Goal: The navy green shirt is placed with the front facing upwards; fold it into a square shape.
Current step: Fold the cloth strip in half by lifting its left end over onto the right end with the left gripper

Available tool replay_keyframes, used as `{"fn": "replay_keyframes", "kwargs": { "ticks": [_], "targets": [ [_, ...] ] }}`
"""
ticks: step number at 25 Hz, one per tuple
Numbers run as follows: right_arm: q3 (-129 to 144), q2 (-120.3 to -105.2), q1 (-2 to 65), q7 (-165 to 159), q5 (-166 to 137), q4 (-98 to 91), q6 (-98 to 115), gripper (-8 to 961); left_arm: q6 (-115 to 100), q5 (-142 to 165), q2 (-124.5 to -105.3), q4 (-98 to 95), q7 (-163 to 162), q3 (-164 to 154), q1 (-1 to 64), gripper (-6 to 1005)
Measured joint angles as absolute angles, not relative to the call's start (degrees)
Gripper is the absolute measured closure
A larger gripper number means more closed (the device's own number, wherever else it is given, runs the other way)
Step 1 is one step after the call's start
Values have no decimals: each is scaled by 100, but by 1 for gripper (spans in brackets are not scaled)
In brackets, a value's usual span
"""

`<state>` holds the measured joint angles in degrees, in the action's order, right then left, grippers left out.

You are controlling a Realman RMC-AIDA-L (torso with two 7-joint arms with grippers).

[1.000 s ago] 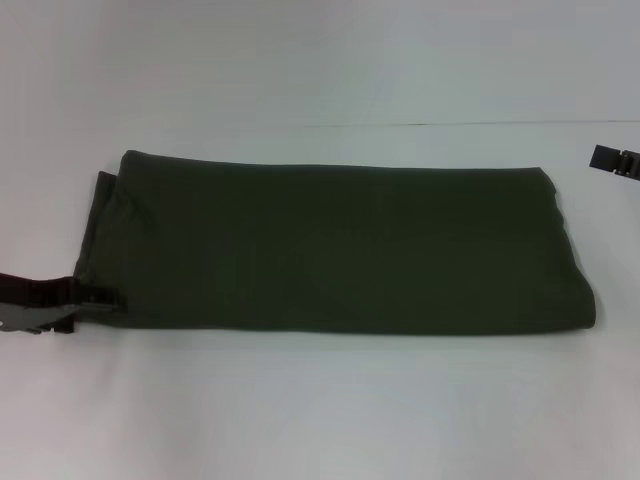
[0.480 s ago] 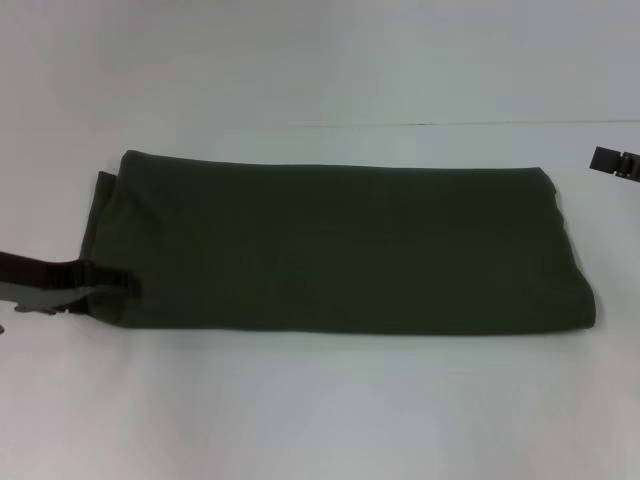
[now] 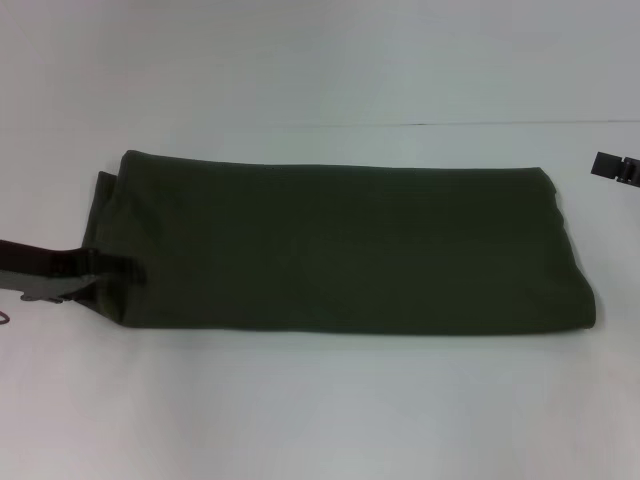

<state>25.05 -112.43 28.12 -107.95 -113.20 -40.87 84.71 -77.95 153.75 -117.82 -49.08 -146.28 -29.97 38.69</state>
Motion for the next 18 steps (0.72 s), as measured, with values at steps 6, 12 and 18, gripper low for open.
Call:
{"fn": "replay_keyframes", "kwargs": {
  "ticks": [6,12,18],
  "targets": [
    [2504,-11242,2805,-10788,-11320,-4087,8466,38,-7763,15401,-11782,-4921,-14626,-2997,3781,114],
    [2505,-11241,2805,-10791,-11320,-4087,8468,38,-7744,15478,-11786,-4935,-14623,-2997,3742,121],
    [2505,-11248,2800,-10787,-11320,-4087,8468,38,-7628,15600,-11795,-4996,-14466,-2991,3716,179]
  ]
}}
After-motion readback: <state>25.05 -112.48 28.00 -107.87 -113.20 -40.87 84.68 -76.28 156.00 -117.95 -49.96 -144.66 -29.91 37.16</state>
